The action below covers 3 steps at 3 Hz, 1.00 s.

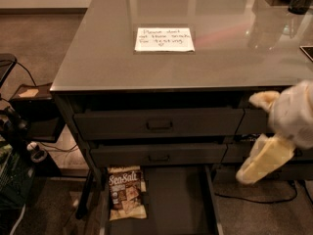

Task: Pick brown chip bag from bottom drawer and place on counter

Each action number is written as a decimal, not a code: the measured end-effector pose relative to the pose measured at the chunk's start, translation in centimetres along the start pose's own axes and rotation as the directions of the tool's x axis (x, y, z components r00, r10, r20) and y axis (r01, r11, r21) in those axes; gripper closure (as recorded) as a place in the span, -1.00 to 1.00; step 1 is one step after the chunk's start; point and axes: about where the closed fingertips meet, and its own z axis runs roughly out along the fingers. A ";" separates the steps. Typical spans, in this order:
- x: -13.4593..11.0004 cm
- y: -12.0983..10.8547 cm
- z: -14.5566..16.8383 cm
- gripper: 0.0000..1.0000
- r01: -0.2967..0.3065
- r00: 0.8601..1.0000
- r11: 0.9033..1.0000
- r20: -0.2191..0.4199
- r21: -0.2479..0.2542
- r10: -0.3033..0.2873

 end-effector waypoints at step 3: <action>4.8 3.7 12.3 -1.00 -0.021 0.996 1.000 0.092 -0.019 0.023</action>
Offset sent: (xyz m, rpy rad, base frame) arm -0.0111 0.0225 -0.0660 0.1135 0.0270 -0.0071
